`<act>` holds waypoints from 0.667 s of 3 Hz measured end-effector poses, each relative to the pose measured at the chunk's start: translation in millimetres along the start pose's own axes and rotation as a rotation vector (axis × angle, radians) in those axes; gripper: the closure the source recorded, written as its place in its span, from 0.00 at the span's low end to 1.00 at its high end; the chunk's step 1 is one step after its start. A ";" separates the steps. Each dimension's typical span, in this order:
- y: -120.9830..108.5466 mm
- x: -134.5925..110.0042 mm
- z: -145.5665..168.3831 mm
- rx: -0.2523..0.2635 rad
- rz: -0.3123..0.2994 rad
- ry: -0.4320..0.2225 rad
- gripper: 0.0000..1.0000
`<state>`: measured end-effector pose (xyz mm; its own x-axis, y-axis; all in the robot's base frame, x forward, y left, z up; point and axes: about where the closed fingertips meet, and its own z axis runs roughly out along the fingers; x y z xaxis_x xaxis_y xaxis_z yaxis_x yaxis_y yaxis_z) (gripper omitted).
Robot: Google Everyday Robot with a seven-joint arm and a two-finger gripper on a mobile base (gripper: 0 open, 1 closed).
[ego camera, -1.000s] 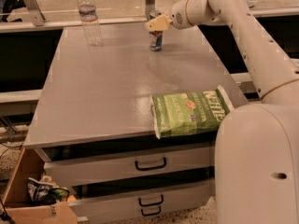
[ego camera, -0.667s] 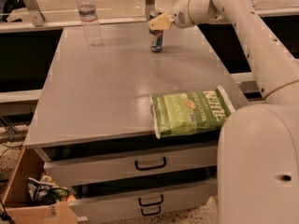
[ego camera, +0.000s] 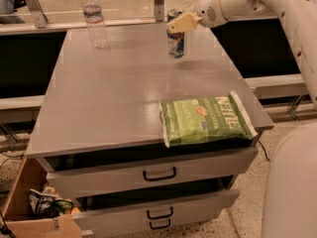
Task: Move redbull can near green jalapeno chip bag
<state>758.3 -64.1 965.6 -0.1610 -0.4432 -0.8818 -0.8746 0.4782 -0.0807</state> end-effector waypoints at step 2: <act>36.4 44.9 -63.8 -0.034 0.043 -0.005 1.00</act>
Offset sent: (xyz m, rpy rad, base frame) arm -0.1082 -0.0838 -0.0259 0.0468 0.0667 0.0008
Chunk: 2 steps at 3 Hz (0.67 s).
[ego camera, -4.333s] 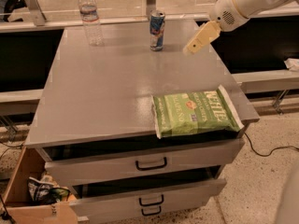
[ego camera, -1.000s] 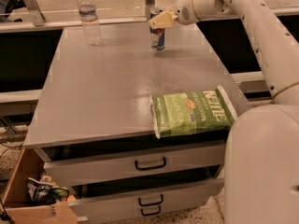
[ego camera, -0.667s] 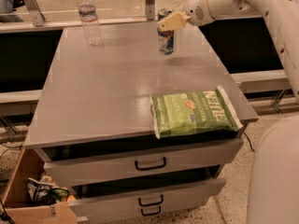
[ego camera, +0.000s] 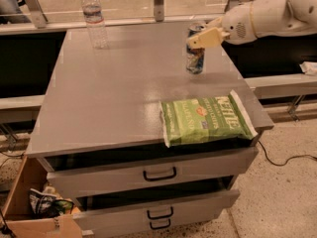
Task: Move redbull can near green jalapeno chip bag
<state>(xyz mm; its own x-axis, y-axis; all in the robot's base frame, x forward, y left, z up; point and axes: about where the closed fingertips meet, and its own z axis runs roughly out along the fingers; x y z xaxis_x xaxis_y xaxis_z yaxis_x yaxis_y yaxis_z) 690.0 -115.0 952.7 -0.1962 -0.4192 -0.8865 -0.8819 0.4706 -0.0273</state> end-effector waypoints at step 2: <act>21.7 33.5 -23.2 -0.037 0.029 0.008 0.85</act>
Offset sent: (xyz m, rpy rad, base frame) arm -0.0553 -0.0340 -0.0280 0.0229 0.0703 0.0424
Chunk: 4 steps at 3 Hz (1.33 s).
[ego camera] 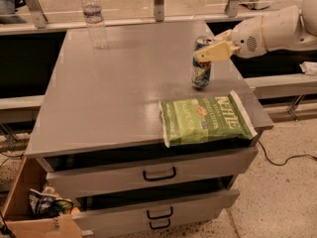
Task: Move redbull can near green jalapeno chip bag
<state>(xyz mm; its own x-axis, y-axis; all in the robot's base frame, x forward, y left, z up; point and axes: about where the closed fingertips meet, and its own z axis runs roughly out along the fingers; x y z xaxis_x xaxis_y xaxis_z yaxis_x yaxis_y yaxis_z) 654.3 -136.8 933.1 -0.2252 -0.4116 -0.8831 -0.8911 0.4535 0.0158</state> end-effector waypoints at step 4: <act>32.3 36.5 -11.8 -0.080 0.070 -0.004 0.00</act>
Offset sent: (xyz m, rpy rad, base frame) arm -0.0362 -0.0158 -0.0175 0.0447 0.0693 0.0307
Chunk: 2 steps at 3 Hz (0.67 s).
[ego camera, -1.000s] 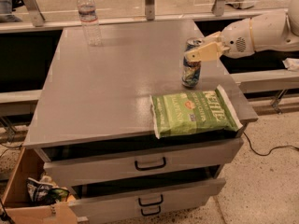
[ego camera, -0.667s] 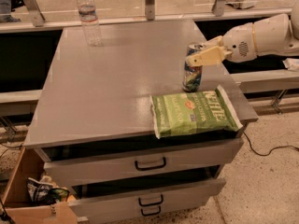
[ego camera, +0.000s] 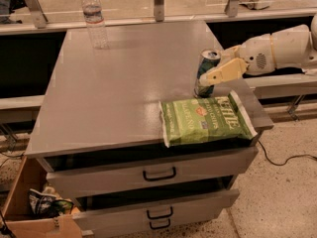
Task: Move redbull can near green jalapeno chip bag
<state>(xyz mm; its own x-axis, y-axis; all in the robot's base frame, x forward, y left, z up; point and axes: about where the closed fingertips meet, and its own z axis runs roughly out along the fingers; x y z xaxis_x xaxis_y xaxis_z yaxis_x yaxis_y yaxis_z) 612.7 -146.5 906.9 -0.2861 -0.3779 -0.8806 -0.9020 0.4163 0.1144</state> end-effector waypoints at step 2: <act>-20.2 32.5 -80.0 0.054 -0.081 -0.061 0.00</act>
Offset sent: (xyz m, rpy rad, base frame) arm -0.0262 -0.1599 0.0227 0.0101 -0.2260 -0.0437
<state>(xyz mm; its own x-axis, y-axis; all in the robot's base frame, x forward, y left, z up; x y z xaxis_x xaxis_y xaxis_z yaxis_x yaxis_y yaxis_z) 595.7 -233.4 912.8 -0.1910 -0.3623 -0.9123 -0.9021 0.4312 0.0177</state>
